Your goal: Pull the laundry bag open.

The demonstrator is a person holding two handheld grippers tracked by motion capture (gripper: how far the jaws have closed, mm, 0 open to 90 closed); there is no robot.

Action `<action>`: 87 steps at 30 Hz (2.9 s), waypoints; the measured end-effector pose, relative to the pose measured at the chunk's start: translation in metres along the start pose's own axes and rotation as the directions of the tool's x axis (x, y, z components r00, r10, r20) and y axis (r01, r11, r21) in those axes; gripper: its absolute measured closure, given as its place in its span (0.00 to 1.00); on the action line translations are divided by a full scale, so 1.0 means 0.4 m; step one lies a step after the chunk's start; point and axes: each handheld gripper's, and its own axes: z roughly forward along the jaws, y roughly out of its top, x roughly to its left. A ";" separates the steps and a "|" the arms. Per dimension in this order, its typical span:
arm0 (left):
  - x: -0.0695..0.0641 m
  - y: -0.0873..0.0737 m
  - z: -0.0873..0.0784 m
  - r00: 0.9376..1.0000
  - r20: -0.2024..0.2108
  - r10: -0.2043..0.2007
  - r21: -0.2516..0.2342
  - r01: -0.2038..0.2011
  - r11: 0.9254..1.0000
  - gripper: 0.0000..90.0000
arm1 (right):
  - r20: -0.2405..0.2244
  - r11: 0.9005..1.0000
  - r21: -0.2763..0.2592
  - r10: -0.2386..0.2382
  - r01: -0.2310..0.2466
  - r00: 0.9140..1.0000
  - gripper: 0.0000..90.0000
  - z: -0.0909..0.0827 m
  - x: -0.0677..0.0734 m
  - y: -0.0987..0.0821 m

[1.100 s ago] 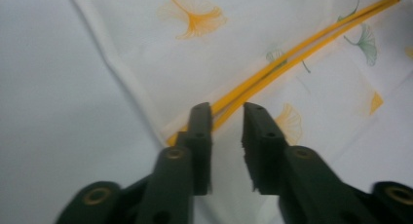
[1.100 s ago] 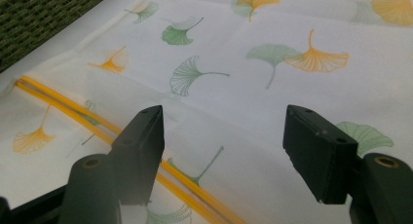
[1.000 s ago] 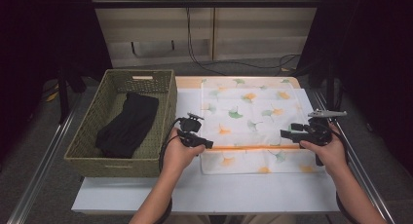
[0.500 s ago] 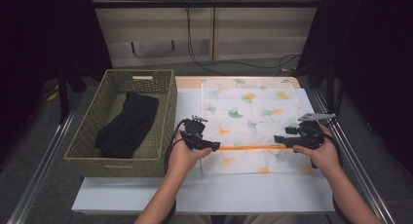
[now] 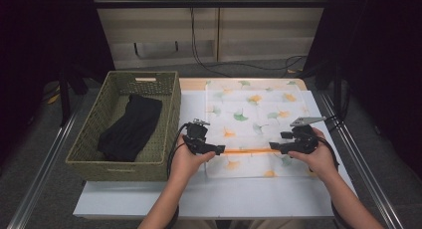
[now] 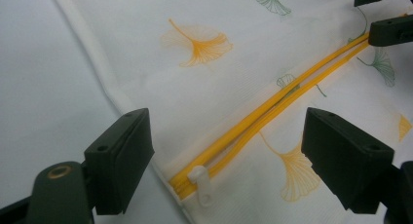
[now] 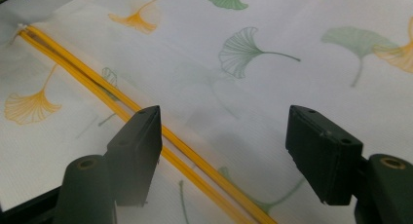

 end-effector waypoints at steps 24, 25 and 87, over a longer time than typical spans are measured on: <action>-0.005 -0.009 0.002 1.000 0.010 -0.002 0.001 0.002 1.000 0.20 | -0.023 0.991 0.059 -0.121 0.122 0.992 0.48 0.068 0.031 -0.011; -0.004 -0.010 0.002 1.000 0.010 0.000 0.001 0.000 1.000 0.20 | -0.014 0.990 0.066 -0.127 0.127 0.992 0.49 0.068 0.033 -0.010; 0.012 -0.024 -0.009 1.000 -0.009 -0.006 -0.012 0.006 1.000 0.09 | -0.033 1.000 -0.023 0.009 -0.009 0.999 1.00 0.024 0.021 0.120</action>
